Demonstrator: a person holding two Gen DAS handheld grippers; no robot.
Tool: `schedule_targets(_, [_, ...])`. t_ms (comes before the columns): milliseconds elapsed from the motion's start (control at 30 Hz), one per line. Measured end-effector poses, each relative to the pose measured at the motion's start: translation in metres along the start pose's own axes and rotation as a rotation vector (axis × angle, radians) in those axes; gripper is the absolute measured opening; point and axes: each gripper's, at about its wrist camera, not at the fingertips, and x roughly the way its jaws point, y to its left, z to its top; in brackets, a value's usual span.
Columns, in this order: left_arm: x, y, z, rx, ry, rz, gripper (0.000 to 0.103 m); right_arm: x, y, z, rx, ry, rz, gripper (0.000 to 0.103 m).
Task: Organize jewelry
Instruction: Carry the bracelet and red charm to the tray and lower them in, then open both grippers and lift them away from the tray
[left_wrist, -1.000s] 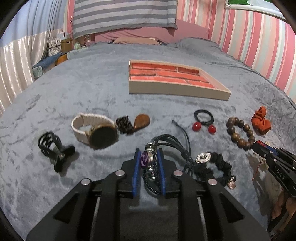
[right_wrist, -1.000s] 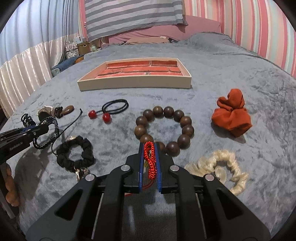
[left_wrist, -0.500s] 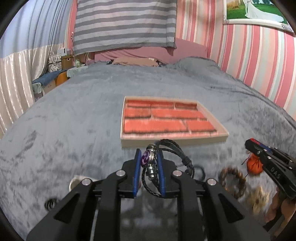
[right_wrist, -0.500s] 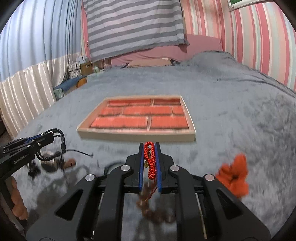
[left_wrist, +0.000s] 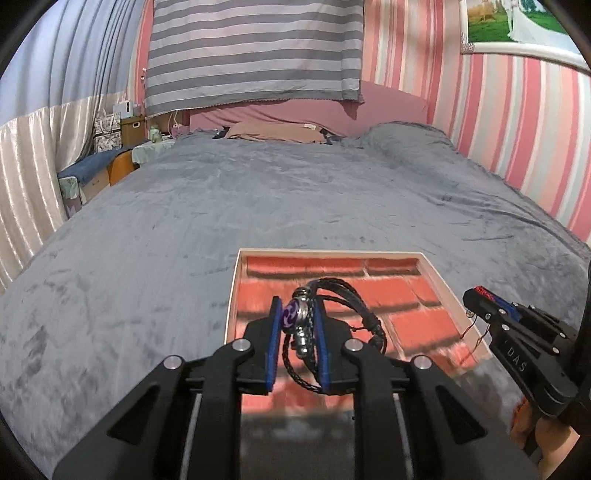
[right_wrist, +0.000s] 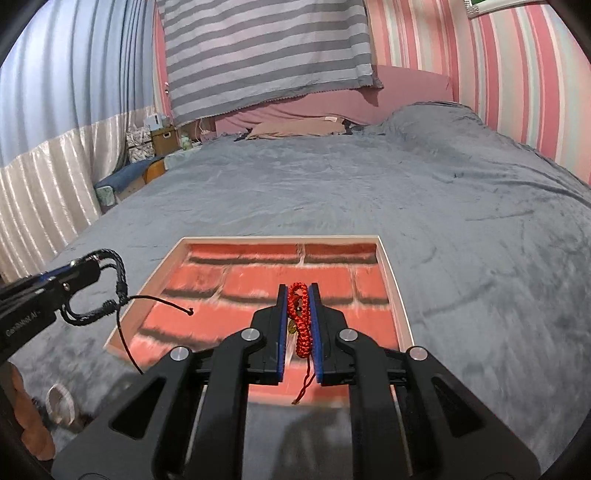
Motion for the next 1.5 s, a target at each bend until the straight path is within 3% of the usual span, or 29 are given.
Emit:
schedule_targets(333, [0.107,0.007,0.021,-0.038,0.144,0.01,0.017,0.101,-0.022,0.031,0.028,0.128,-0.051,0.012])
schedule_targets(600, [0.155,0.013,0.026,-0.028,0.251,0.041,0.017,0.156,-0.038,0.034,0.062,0.307,-0.081,0.012])
schedule_targets(1067, [0.184,0.02,0.017,-0.057,0.374,0.055,0.018,0.183,-0.041,0.024,0.078,0.437,-0.081,0.013])
schedule_targets(1200, [0.186,0.019,0.013,-0.047,0.392,0.056,0.019,0.184,-0.042,0.023,0.076,0.454,-0.082,0.023])
schedule_targets(1267, [0.187,0.02,0.012,-0.043,0.396,0.058,0.03,0.183,-0.042,0.023,0.065,0.452,-0.085,0.032])
schedule_targets(1333, [0.185,0.019,0.01,-0.039,0.391,0.068,0.044,0.182,-0.041,0.024,0.061,0.45,-0.084,0.032])
schedule_targets(1500, [0.176,0.019,0.012,-0.041,0.378,0.056,0.045,0.168,-0.043,0.028,0.054,0.41,-0.084,0.04])
